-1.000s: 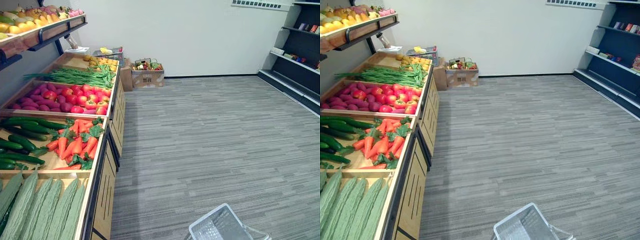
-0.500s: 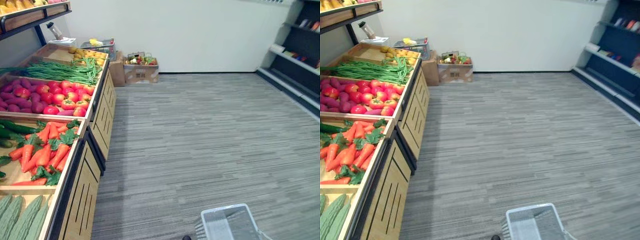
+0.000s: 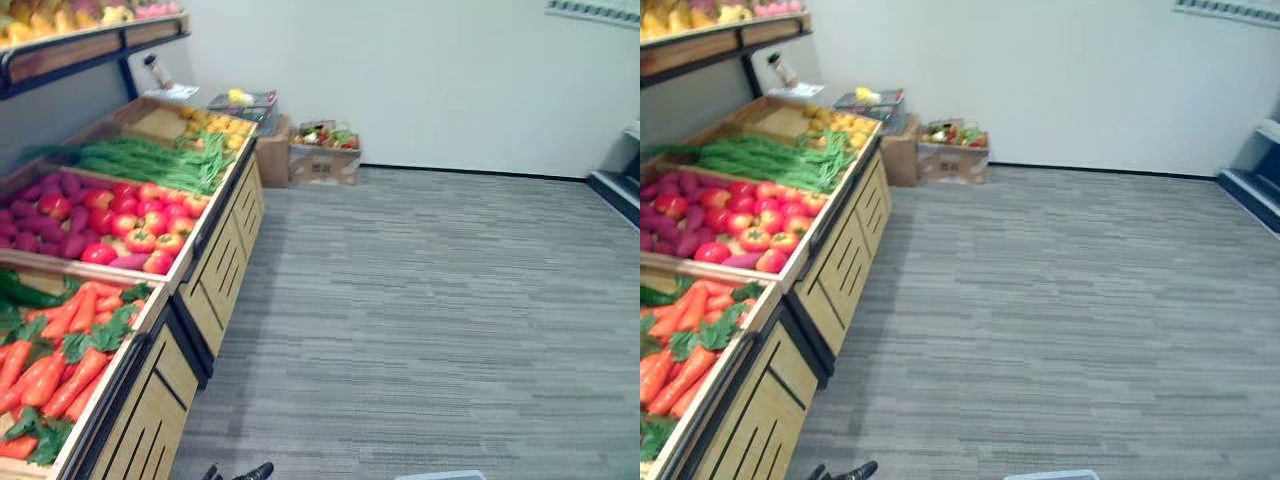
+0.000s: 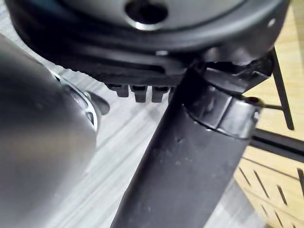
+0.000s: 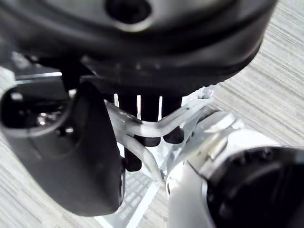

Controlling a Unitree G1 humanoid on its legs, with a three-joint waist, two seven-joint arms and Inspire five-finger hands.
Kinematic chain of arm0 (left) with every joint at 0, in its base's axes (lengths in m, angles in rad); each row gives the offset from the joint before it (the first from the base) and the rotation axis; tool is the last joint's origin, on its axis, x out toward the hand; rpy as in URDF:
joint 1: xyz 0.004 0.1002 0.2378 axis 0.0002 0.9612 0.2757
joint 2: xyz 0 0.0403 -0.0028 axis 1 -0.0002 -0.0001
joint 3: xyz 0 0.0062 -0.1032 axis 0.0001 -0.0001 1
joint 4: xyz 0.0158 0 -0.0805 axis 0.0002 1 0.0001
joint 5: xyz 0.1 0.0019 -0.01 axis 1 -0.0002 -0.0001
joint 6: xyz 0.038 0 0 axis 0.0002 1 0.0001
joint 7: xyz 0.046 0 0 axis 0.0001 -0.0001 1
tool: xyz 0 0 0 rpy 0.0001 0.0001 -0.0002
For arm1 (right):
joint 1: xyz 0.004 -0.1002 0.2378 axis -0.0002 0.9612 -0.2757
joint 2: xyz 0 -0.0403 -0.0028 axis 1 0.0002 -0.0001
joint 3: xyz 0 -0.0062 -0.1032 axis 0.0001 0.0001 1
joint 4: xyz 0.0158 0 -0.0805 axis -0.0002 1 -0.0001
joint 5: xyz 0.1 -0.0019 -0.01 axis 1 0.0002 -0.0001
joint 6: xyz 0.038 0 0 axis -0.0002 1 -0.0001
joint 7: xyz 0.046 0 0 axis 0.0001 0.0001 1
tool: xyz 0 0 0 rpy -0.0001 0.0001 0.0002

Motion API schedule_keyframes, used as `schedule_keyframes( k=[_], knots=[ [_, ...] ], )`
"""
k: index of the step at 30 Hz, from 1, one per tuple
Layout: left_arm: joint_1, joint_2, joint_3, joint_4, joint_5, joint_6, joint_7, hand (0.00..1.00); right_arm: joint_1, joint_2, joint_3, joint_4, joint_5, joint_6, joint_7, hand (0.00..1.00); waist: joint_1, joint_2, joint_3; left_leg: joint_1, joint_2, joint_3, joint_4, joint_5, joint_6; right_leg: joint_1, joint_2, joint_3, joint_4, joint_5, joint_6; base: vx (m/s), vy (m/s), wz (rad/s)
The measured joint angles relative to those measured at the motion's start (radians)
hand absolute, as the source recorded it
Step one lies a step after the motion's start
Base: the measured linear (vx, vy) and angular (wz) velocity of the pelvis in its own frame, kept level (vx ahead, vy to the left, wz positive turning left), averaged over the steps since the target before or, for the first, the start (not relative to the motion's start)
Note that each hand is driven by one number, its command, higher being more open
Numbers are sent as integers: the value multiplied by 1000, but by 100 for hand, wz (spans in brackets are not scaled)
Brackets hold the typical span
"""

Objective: Pick vegetable in the basket

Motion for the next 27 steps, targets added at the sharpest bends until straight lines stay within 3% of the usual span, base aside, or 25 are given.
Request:
schedule_keyframes(
  k=[2,3,5,7,9,12,14,16,17,19,21,23,24,27],
  knots=[
    [5,-1,-5,2,1,1,2,100,-2,1,2,-19,2,-7,0,0,8,18,12,38,5,0,-14,1,1,0,2,42,63,28,6,205,88,22],
    [12,-4,-8,3,4,0,2,100,-2,-3,5,-36,0,-7,14,0,9,38,20,72,10,-3,-31,1,1,5,0,76,59,4,-8,112,54,5],
    [2,-4,-16,11,15,0,3,100,-4,3,12,-32,-8,-10,33,0,4,11,-4,83,-24,6,-81,-4,3,32,-17,82,-19,27,10,43,27,18],
    [-19,-1,-51,25,9,1,0,100,-13,-7,2,-32,-87,-22,41,0,11,19,-9,74,-34,64,-56,-27,18,32,-44,63,-46,11,34,8,10,5],
    [-18,0,-99,41,-5,0,4,100,-29,-42,2,-28,-95,-24,41,0,0,33,-8,47,-71,62,-29,-59,18,30,-85,31,-27,-30,49,20,53,19],
    [-26,3,-166,63,-2,-1,15,100,-32,-85,3,-23,-85,-29,35,0,-10,62,-16,60,-99,24,-72,-58,30,-62,-125,38,204,-28,44,79,164,52],
    [-27,22,-191,61,-7,-1,18,100,-46,-89,5,-24,-84,-28,35,0,-6,43,-13,107,-126,-14,-101,-56,47,-174,-183,71,483,48,-35,154,218,66],
    [-21,40,-205,60,-20,0,20,100,-46,-76,4,-25,-83,-28,36,0,-5,31,-13,150,-147,-57,-120,-67,63,-226,-218,90,647,137,-50,164,109,63],
    [-14,47,-205,56,-23,0,24,100,-45,-73,4,-26,-83,-26,40,0,-10,16,-17,174,-155,-90,-124,-79,73,-247,-224,99,706,111,-32,178,75,71],
    [-10,47,-207,52,-23,0,26,100,-41,-65,4,-26,-83,-26,43,0,-14,14,-16,199,-154,-135,-131,-87,77,-278,-207,96,714,57,-4,171,45,74],
    [-5,43,-206,53,-21,1,24,100,-26,-66,4,-15,-82,-24,43,0,-29,21,-15,220,-151,-221,-127,-104,85,-322,-171,99,624,-12,18,191,-15,105],
    [4,38,-190,50,-20,0,27,100,-16,-64,-3,-4,-50,-18,42,0,-26,34,-15,233,-130,-278,-103,-126,91,-340,-129,124,487,-29,21,213,-78,95],
    [12,29,-167,50,-19,1,28,100,-6,-55,-3,-8,-44,-20,43,0,-26,54,-16,238,-99,-316,-77,-152,80,-346,-78,163,383,-28,21,230,-105,86],
    [26,4,-98,44,-13,1,29,100,10,-48,59,-47,-44,-21,46,0,-25,78,-18,241,-36,-416,-17,-224,41,-372,26,292,160,-4,37,252,-162,91]
  ],
)
